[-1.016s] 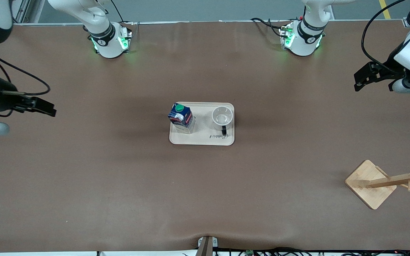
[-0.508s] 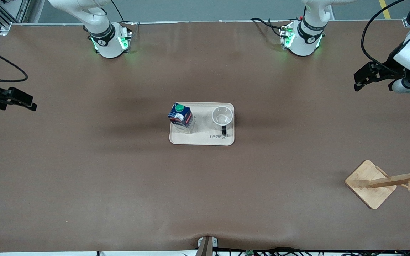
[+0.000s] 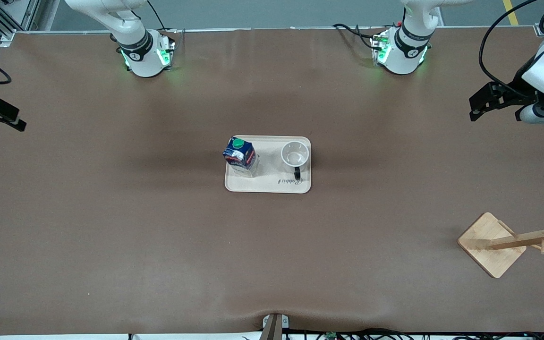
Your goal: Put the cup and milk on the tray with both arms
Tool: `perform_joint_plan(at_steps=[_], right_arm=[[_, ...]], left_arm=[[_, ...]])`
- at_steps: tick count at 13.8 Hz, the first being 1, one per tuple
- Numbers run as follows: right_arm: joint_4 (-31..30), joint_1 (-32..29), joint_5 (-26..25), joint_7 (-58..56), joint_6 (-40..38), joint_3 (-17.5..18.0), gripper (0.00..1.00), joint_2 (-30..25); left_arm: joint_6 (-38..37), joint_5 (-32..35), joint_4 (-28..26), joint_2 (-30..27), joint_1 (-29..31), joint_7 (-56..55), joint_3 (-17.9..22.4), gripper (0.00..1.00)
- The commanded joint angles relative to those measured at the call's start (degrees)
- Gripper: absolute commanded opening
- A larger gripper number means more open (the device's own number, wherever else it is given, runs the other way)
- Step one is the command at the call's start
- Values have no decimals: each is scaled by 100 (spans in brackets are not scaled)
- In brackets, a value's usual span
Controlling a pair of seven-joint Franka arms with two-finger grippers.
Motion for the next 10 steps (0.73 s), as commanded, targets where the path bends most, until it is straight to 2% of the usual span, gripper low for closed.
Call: perform_joint_plan(at_steps=[1,10], right_arm=[[191,-135,-88,-94,-96,128,100,25],[156,-91,-185,-50,-439,155,100,16]], left_arm=[[-12,118,65,19,-31,-19,-6,100],[-12,118,65,10,-14,-10,-6,100]])
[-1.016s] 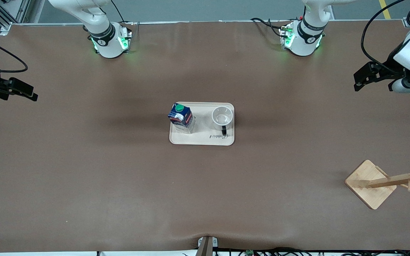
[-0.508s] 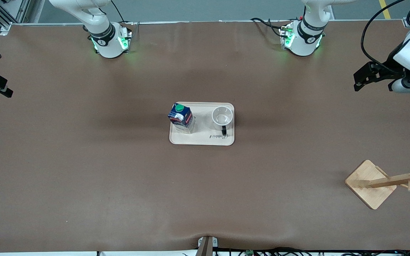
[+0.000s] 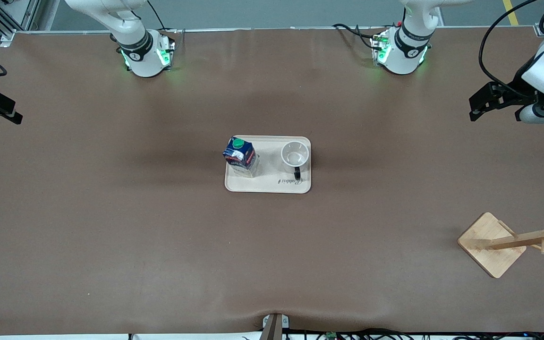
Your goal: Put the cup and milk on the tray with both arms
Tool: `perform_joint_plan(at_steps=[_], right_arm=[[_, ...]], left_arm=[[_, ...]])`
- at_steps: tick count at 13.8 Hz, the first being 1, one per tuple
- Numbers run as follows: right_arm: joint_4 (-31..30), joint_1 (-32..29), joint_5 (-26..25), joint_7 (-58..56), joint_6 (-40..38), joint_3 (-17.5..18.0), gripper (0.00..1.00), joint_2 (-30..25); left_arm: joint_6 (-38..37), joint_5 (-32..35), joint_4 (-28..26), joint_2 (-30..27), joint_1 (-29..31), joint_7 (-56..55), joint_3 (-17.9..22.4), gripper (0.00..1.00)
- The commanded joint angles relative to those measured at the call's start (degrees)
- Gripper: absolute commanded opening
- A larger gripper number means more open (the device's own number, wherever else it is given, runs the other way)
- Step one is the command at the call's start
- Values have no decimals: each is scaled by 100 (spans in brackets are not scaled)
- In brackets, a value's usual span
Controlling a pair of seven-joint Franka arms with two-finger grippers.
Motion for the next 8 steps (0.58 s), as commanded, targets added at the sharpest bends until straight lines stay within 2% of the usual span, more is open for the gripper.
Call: perform_joint_plan(at_steps=[1,4,8], right_arm=[[57,-125,-98,-16,-83,83,100,9],[31,-125,-98,-34,196,65,100,9],[4,-116,-98,-34,180,74,100,9]], left_arm=[[-12,118,65,10,-11,-10,-6,100],[-12,118,65,19,-20,-10,-6,100],[-12,109,65,19,-20,17,-6,100]])
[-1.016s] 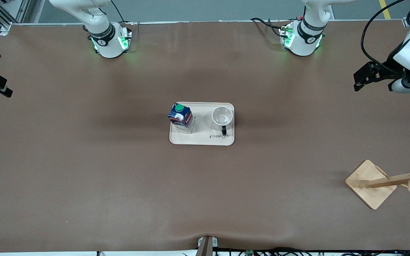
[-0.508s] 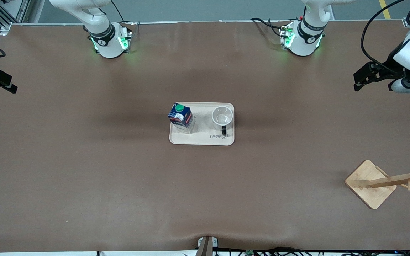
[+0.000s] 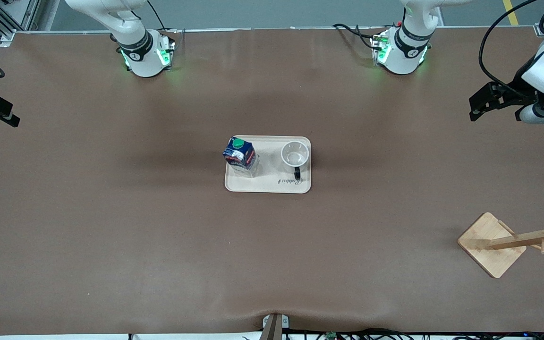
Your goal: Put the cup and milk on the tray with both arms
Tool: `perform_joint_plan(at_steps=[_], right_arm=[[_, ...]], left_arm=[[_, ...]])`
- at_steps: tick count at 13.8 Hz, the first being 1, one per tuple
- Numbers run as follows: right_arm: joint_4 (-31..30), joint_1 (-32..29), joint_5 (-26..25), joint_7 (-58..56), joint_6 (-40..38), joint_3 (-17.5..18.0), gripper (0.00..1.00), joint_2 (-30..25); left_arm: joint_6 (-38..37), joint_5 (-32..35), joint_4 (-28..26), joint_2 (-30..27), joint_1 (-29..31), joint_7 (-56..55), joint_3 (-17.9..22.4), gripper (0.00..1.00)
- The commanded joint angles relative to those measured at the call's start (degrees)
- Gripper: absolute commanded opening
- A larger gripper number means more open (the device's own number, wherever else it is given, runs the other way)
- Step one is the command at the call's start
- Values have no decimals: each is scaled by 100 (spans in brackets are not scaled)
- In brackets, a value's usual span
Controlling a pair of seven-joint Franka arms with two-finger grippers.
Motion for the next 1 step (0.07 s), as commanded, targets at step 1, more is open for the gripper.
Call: perform_joint_plan(at_steps=[1], right_arm=[[19,-105,-86,-51,20,82,100,-5]], left_arm=[[-12,109,65,19,-11,25,-7,100]])
